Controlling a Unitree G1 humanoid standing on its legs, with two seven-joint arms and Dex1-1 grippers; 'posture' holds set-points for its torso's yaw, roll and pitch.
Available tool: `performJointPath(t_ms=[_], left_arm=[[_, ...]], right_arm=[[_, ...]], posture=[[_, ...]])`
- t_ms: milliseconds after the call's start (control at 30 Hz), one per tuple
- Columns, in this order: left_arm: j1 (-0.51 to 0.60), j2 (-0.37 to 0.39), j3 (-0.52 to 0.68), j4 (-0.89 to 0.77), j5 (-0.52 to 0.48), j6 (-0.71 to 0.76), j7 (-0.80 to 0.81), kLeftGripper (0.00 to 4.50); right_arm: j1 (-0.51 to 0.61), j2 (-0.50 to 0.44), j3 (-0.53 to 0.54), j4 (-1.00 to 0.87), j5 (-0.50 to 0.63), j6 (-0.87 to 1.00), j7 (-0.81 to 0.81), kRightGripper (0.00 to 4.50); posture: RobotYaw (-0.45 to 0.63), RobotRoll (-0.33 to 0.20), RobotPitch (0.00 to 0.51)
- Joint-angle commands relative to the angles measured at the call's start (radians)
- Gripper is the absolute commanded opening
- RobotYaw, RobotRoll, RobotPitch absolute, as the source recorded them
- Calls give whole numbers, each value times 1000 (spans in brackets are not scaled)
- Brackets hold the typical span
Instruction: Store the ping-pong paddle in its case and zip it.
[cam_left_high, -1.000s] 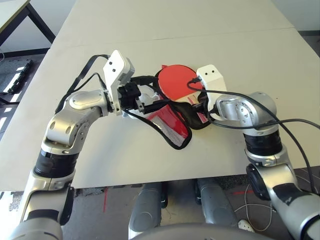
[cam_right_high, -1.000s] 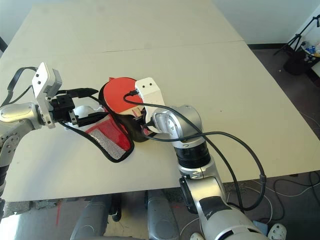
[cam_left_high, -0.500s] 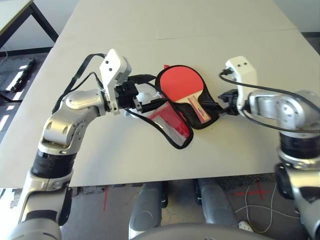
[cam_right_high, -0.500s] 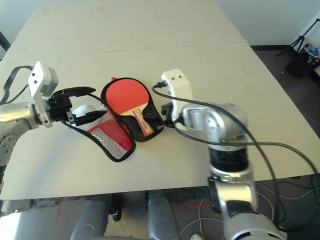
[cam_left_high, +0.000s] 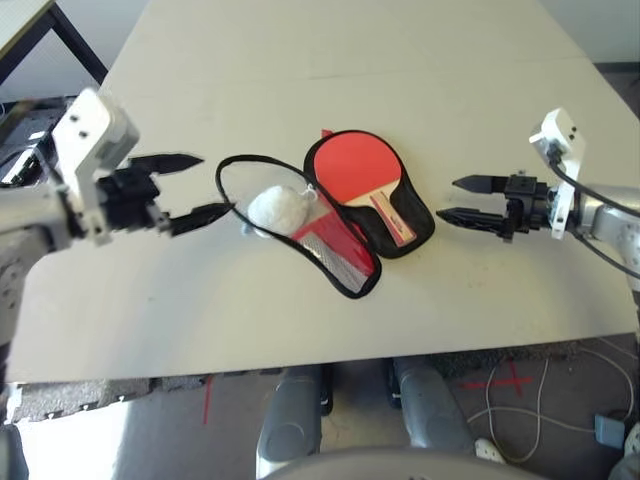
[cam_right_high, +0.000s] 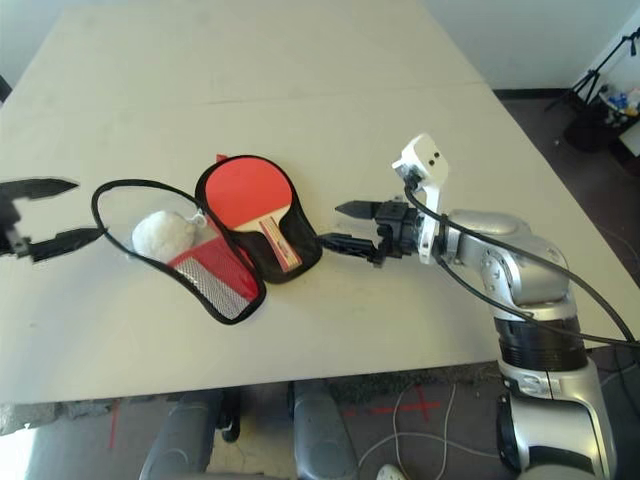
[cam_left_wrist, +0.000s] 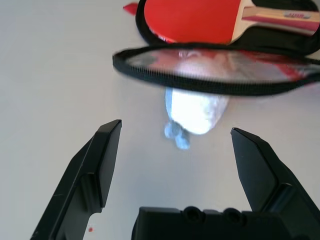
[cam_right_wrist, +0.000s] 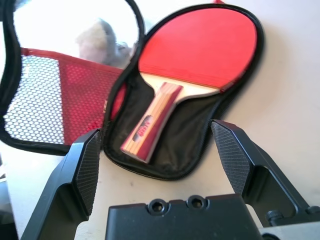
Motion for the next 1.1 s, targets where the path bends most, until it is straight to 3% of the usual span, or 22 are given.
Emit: performJointPath(t_ms=[33,267,467,633,733,833,1100], left_arm=[[6,-27,-49,-34,13,-10,25,4500],[-155,-149,-217,-76,-18,23,86,4500],[-325,-301,-416,-98,12,18,125,4500],[-476,-509,-587,-31,97,-51,187,4500],[-508,-620,-644,29,151,-104,228,4500],[-473,-597,-664,24,172,-126,182,4500],[-413,-471,-568,19,165,-132,138,4500]], right_arm=[[8,-6,-8,19,9,-14,10,4486],[38,-26,-57,34,55,28,19,4486],[33,-35,-72,128,-5,38,-91,4486],[24,-15,-114,169,-16,0,-161,4486],[24,14,-135,172,-31,-60,-206,4486],[11,17,-134,192,-41,-45,-242,4486],[-46,18,-175,267,58,90,-206,4486]], posture=[[70,0,225],[23,0,212],[-10,0,204],[-27,0,202],[-34,0,202],[-43,0,205],[-24,0,220]])
